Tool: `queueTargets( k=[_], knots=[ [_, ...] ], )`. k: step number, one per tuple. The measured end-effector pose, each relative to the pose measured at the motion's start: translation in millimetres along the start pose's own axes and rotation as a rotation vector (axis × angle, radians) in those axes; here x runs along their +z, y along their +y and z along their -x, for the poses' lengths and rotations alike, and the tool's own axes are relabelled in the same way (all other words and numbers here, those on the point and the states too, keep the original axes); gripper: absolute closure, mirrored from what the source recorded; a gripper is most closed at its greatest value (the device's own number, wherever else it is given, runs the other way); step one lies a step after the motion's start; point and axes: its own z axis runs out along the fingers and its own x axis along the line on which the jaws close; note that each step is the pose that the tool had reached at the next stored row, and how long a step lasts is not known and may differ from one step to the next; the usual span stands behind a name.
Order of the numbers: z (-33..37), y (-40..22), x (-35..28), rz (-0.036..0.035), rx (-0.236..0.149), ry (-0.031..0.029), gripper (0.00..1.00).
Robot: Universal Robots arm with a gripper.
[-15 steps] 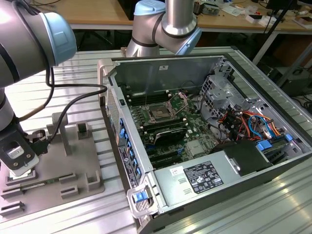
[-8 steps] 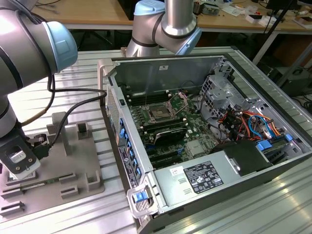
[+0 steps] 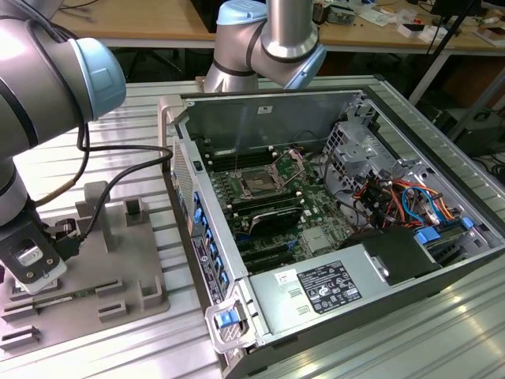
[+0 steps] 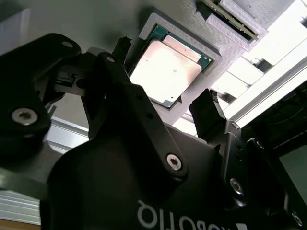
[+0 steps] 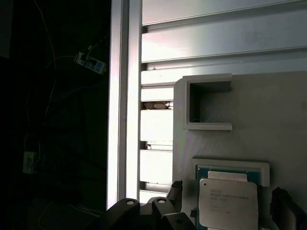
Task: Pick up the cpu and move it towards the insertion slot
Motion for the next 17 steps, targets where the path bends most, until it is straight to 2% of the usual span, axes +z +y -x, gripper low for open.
queueTargets(
  k=[3,4,17],
  knots=[
    [0.0,0.0,0.1,0.0001,0.000,-0.0001,0.22],
    [0.0,0.0,0.1,0.0001,0.000,-0.0001,0.30],
    [0.0,-1.3,0.1,0.0003,0.005,-0.0005,0.30]
  ],
)
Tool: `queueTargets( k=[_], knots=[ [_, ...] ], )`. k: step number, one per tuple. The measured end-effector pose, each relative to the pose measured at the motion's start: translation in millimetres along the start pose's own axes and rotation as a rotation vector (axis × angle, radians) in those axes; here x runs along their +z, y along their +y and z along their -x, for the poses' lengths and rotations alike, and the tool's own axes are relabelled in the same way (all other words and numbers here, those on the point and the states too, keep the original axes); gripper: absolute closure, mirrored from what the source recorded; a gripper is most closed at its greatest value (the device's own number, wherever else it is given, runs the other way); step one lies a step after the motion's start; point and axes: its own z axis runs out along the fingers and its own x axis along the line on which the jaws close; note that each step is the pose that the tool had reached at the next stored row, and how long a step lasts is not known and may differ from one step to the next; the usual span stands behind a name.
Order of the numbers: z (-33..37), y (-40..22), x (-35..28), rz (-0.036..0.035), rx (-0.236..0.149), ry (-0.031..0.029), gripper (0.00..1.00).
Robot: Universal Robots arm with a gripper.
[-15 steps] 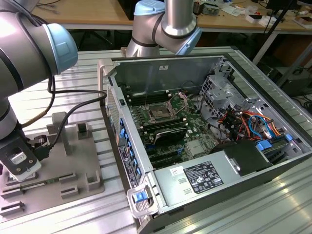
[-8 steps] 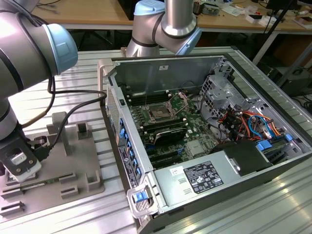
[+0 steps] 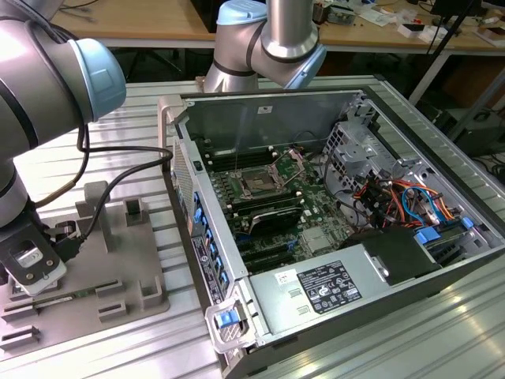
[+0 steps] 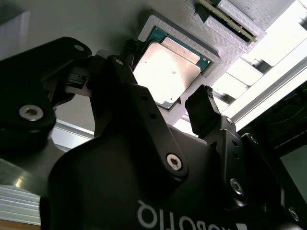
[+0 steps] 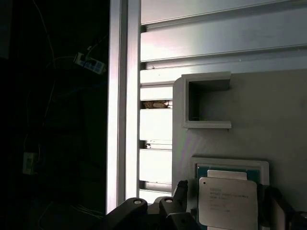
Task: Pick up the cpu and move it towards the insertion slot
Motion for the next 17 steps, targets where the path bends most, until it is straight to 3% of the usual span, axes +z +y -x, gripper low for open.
queueTargets(
  k=[17],
  knots=[
    [1.5,-0.1,0.2,-0.0030,-0.011,0.0008,0.30]
  ],
)
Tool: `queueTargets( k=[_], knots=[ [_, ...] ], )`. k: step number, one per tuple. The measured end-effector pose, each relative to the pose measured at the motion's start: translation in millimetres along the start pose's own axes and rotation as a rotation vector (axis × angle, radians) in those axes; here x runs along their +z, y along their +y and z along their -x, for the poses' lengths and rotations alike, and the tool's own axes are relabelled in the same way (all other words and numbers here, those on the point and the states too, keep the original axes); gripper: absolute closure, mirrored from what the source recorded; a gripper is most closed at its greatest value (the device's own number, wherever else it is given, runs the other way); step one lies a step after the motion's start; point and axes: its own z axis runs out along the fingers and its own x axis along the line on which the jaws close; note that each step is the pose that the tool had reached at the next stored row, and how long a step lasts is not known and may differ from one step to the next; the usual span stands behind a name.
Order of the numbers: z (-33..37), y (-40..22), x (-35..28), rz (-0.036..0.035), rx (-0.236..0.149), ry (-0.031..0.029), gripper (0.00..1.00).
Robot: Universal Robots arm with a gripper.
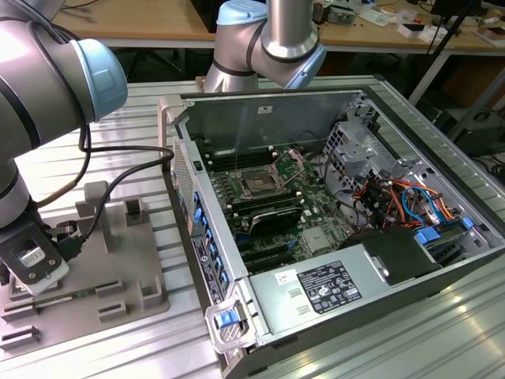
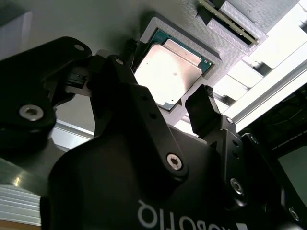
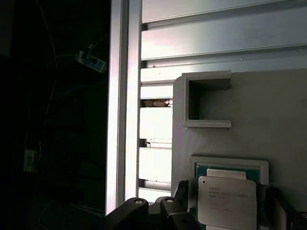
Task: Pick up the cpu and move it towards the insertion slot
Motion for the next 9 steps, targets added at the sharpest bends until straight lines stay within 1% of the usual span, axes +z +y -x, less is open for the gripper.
queueTargets(
  k=[7,8,9],
  knots=[
    [0.0,0.0,0.0,0.0000,0.000,0.0000,0.31],
    [0.0,0.0,0.0,0.0000,0.000,0.0000,0.39],
    [0.0,0.0,0.0,0.0000,0.000,0.0000,0.39]
  ],
)
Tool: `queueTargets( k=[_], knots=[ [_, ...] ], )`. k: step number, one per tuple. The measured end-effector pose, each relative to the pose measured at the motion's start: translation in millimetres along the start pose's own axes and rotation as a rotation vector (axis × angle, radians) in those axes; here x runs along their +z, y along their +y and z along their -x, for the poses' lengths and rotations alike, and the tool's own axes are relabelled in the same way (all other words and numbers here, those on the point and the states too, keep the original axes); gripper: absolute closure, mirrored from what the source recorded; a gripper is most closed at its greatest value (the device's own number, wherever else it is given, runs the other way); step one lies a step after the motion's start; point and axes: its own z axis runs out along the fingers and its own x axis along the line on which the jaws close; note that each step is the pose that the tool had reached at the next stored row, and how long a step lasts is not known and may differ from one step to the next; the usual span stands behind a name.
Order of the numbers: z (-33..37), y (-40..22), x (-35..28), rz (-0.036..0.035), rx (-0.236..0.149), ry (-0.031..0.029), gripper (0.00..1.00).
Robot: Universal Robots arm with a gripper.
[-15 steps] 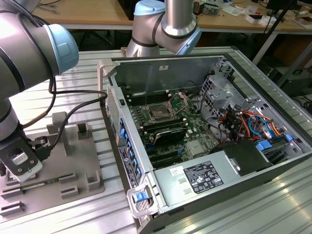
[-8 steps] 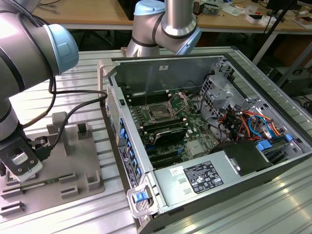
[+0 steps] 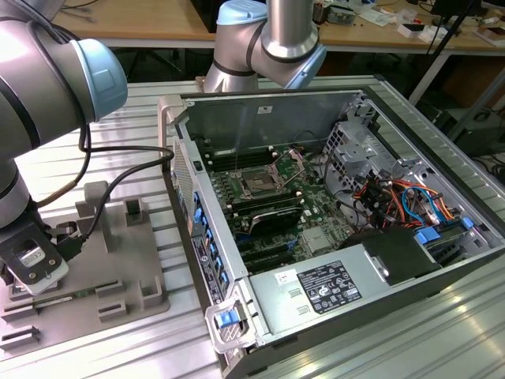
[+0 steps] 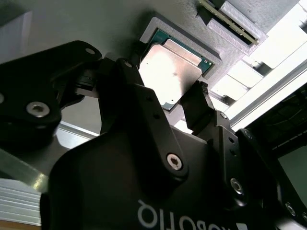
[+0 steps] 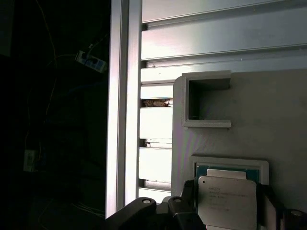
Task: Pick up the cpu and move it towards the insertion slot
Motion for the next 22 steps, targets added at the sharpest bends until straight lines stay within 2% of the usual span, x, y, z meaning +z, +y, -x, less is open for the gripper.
queueTargets(
  k=[3,5,14,17,22],
  knots=[
    [0.0,0.0,0.0,0.0000,0.000,0.0000,0.39],
    [0.0,0.0,0.0,0.0000,0.000,0.0000,0.45],
    [0.0,0.0,-0.2,0.0001,0.000,-0.0001,0.45],
    [-0.2,0.2,-3.1,0.0000,0.000,0.0000,0.45],
    [-0.6,0.8,-12.5,0.0000,0.000,0.0000,0.45]
  ],
)
